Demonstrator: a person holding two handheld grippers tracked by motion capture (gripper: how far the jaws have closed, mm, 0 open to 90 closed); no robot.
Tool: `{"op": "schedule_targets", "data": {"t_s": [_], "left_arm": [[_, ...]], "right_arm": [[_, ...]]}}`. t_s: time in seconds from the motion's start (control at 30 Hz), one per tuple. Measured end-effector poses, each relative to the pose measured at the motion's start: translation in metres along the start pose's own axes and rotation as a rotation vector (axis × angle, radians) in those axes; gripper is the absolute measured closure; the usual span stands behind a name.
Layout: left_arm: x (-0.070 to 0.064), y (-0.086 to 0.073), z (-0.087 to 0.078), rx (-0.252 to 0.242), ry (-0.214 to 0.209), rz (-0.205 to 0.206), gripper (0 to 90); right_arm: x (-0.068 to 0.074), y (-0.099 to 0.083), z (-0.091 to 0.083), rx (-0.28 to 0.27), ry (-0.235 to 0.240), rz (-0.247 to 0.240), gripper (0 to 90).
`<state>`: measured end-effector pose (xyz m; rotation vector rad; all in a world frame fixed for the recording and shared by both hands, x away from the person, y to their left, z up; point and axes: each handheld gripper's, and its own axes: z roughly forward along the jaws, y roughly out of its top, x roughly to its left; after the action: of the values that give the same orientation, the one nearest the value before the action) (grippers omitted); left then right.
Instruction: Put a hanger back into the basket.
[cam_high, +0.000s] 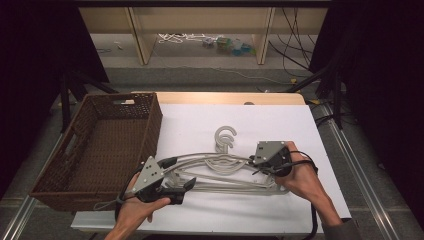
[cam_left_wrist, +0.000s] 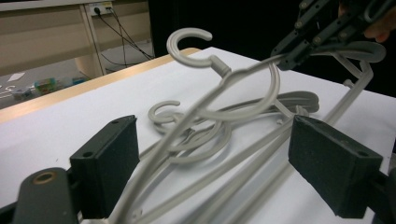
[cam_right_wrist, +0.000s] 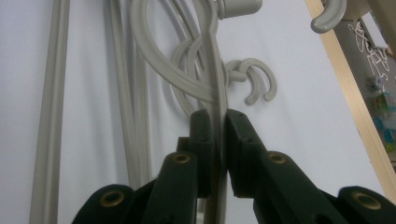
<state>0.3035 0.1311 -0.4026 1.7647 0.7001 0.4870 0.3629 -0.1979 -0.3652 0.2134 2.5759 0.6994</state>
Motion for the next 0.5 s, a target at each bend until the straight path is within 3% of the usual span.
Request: {"op": "schedule_targets", "data": {"t_s": [0.17,0.3,0.37,0.5], "left_arm": [[0.000,0.014,0.016,0.034,-0.027,0.034,16.0],[0.004,0.019,0.028,0.053,-0.048,0.023,16.6],[0.004,0.020,0.033,0.073,-0.057,0.047,17.0],[0.003,0.025,0.044,0.087,-0.071,0.048,18.0]], "right_arm": [[0.004,-0.005,-0.006,-0.005,-0.008,0.002,82.2],[0.007,-0.006,-0.006,-0.009,-0.009,-0.011,82.2],[0.008,-0.005,-0.007,-0.011,-0.004,-0.018,82.2],[0.011,-0.002,-0.007,-0.018,0.003,-0.033,82.2]]}}
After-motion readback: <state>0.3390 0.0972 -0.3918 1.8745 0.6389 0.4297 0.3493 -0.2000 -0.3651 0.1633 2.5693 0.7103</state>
